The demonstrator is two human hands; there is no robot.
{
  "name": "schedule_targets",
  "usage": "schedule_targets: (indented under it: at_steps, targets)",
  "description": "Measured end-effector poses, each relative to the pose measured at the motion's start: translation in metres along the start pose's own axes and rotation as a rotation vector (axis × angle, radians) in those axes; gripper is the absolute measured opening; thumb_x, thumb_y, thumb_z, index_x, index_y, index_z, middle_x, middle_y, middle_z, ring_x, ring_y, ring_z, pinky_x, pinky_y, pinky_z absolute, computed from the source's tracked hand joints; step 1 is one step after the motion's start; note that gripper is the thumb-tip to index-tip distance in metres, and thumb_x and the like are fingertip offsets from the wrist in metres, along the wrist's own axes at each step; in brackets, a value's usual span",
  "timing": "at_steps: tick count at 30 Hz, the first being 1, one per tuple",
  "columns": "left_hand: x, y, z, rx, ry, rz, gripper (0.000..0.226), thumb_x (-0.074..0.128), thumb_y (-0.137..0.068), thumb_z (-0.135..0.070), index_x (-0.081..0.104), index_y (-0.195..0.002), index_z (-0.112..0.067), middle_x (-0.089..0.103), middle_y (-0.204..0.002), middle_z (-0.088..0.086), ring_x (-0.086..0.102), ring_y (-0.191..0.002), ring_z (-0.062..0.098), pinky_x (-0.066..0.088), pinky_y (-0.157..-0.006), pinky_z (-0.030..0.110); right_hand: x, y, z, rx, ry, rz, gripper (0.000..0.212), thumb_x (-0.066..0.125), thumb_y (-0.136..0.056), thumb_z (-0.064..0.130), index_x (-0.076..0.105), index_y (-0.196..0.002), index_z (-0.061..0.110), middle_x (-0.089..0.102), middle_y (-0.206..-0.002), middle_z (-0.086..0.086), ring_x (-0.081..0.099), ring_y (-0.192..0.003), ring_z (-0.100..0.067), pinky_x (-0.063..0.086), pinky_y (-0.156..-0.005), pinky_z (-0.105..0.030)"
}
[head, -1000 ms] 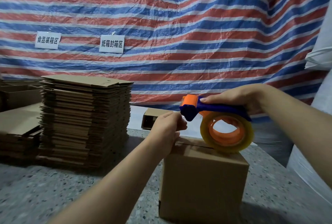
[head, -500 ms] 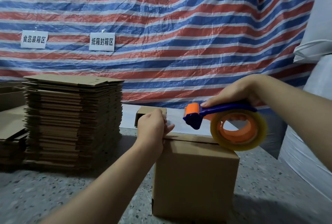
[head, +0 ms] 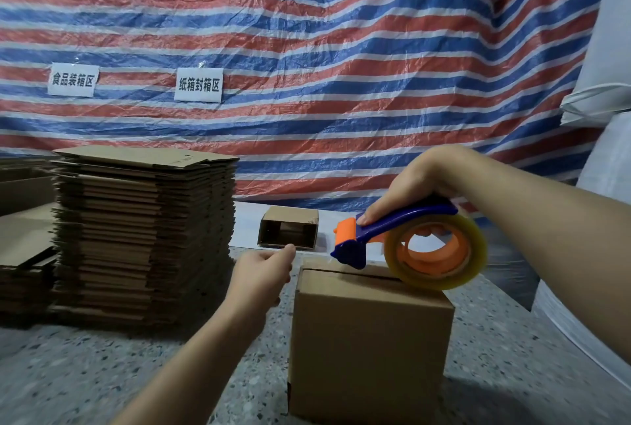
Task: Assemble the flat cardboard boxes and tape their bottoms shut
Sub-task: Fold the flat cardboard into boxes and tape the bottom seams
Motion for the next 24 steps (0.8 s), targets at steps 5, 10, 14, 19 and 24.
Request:
schedule_targets:
  at_steps: [5, 10, 14, 19, 24]
  targets:
    - [-0.003, -0.003, 0.014, -0.026, 0.038, 0.023, 0.044, 0.062, -0.092, -0.033, 0.045, -0.053, -0.022, 0.039, -0.048, -0.006, 0.032, -0.039, 0.007, 0.027, -0.046, 0.023, 0.0, -0.005, 0.006, 0.012, 0.04, -0.009, 0.058, 0.064, -0.084, 0.067, 0.067, -0.092, 0.01, 0.071, -0.065, -0.004, 0.068, -0.051, -0.015, 0.054, -0.048, -0.023]
    - [-0.003, -0.001, 0.022, -0.044, 0.046, 0.026, 0.041, 0.062, -0.092, -0.035, 0.048, -0.058, -0.019, 0.04, -0.051, -0.005, 0.033, -0.04, 0.007, 0.028, -0.043, 0.022, 0.0, -0.01, 0.007, 0.006, 0.038, 0.0, 0.058, 0.067, -0.082, 0.067, 0.068, -0.097, 0.01, 0.073, -0.07, -0.004, 0.069, -0.055, -0.014, 0.055, -0.05, -0.023]
    - [0.0, 0.001, 0.028, -0.068, 0.055, 0.046, 0.034, 0.061, -0.094, -0.035, 0.049, -0.069, -0.016, 0.039, -0.058, -0.001, 0.033, -0.046, 0.011, 0.028, -0.044, 0.023, 0.0, -0.012, 0.007, 0.002, 0.039, -0.002, 0.058, 0.068, -0.082, 0.066, 0.069, -0.094, 0.01, 0.073, -0.07, -0.005, 0.069, -0.055, -0.016, 0.055, -0.05, -0.024]
    - [0.012, 0.007, 0.04, -0.164, 0.076, 0.146, 0.033, 0.058, -0.094, -0.042, 0.051, -0.078, -0.014, 0.038, -0.056, -0.003, 0.032, -0.051, 0.013, 0.027, -0.048, 0.026, 0.0, -0.015, 0.008, -0.007, 0.049, 0.004, 0.058, 0.067, -0.083, 0.066, 0.07, -0.093, 0.009, 0.073, -0.071, -0.006, 0.068, -0.055, -0.015, 0.054, -0.05, -0.024]
    - [0.024, 0.015, 0.05, -0.296, 0.108, 0.195, 0.044, 0.058, -0.088, -0.059, 0.06, -0.089, -0.016, 0.044, -0.082, 0.008, 0.04, -0.076, 0.022, 0.033, -0.062, 0.031, 0.002, -0.016, 0.009, -0.011, 0.04, 0.017, 0.055, 0.067, -0.083, 0.064, 0.07, -0.092, 0.01, 0.072, -0.07, -0.006, 0.067, -0.052, -0.015, 0.053, -0.048, -0.023]
Point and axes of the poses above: each hand's wrist, its own y-axis away from the middle knuckle, its own x-axis out of the palm, z = x × y, the point moved 7 cm from there along -y, towards the middle knuckle
